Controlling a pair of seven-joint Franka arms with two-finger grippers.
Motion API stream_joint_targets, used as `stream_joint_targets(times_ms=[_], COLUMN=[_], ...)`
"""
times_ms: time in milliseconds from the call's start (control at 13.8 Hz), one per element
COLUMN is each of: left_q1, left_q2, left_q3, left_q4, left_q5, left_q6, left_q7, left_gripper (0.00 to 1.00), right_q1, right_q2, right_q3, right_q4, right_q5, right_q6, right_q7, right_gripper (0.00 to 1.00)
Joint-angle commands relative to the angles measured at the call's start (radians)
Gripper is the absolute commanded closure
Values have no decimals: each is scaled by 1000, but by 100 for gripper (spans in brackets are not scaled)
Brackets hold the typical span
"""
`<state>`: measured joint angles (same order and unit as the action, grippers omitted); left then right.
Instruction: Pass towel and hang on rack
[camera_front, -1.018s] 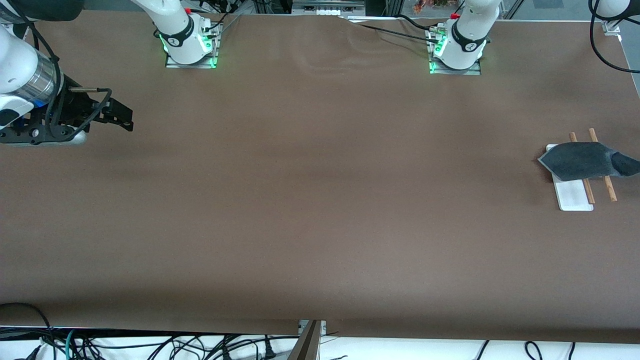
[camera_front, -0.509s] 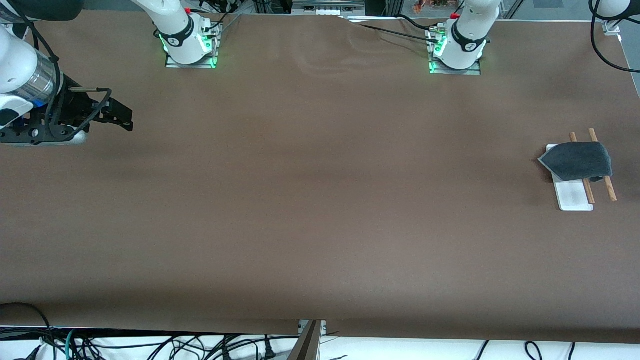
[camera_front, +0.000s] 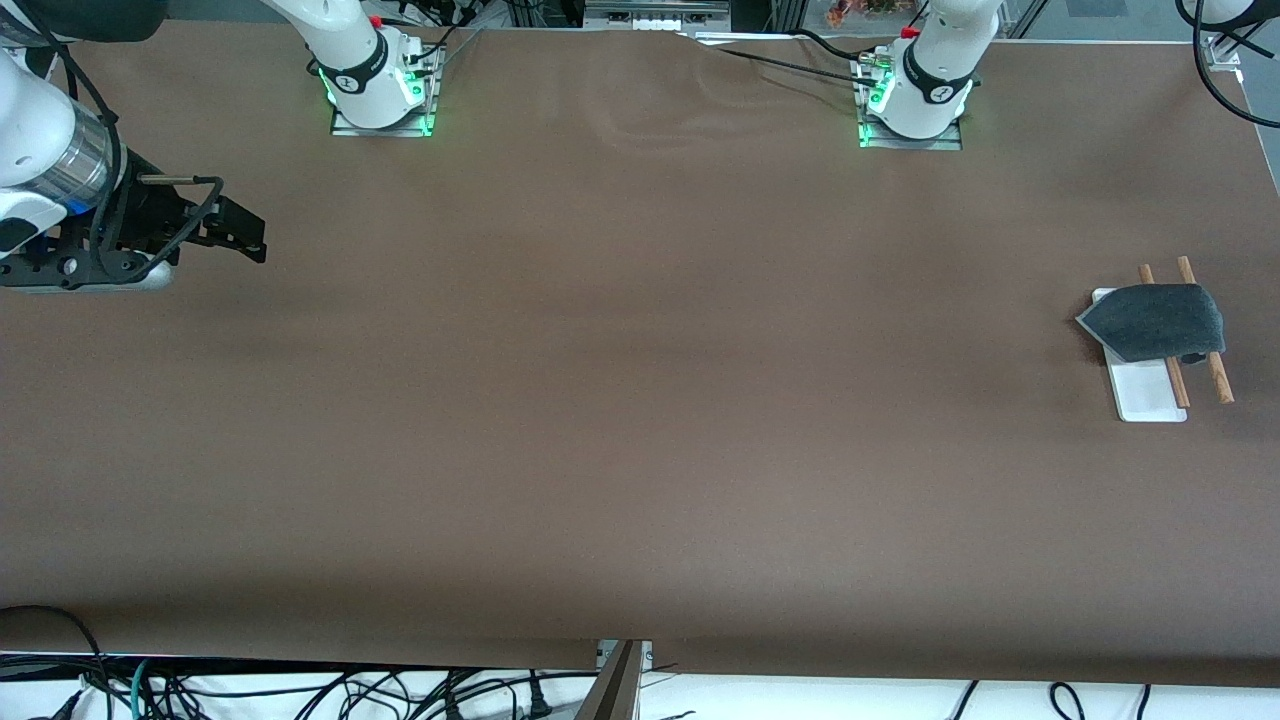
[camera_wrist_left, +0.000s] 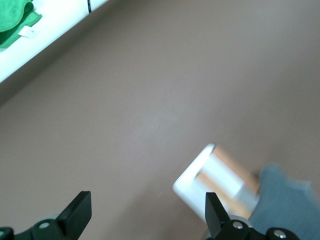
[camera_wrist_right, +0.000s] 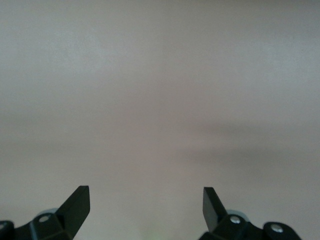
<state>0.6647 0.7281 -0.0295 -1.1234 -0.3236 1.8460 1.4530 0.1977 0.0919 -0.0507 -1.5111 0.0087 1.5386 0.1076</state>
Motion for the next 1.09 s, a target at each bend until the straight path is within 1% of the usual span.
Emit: stream_joint_targets(times_ms=[0, 145, 291, 364, 436, 509, 727, 873, 945, 1018], left_q1=[-117, -184, -239, -294, -336, -362, -457, -552, -612, -661], left_q2=[-75, -116, -151, -207, -279, -344, -533, -671, -731, -771], left_q3=[17, 16, 20, 34, 46, 49, 51, 51, 51, 51], left_q4=[-4, -4, -4, -50, -126, -183, -384, -526, -599, -652], left_q5=[65, 130, 168, 185, 219, 231, 247, 285, 307, 325], left_q6=[-126, -213, -293, -295, -295, -295, -263, -190, -141, -128], left_q7=[-395, -637, -808, -879, -969, -1040, -1158, -1204, -1248, -1334], left_gripper=[0, 0, 0, 0, 0, 0, 0, 0, 0, 0], right_q1=[-6, -7, -6, -6, -6, -7, -6, -6, -6, -6], right_q2=[8, 8, 8, 6, 8, 6, 6, 6, 6, 6], right_q3=[9, 9, 9, 9, 9, 9, 9, 9, 9, 9], right_q4=[22, 22, 22, 22, 22, 22, 22, 22, 22, 22], right_q5=[-9, -9, -10, -10, -9, -10, -10, -9, -10, -9], right_q6=[-6, -6, -8, -8, -6, -8, -11, -12, -12, -12], right_q7=[4, 3, 7, 7, 4, 4, 6, 6, 6, 6], right_gripper=[0, 0, 0, 0, 0, 0, 0, 0, 0, 0])
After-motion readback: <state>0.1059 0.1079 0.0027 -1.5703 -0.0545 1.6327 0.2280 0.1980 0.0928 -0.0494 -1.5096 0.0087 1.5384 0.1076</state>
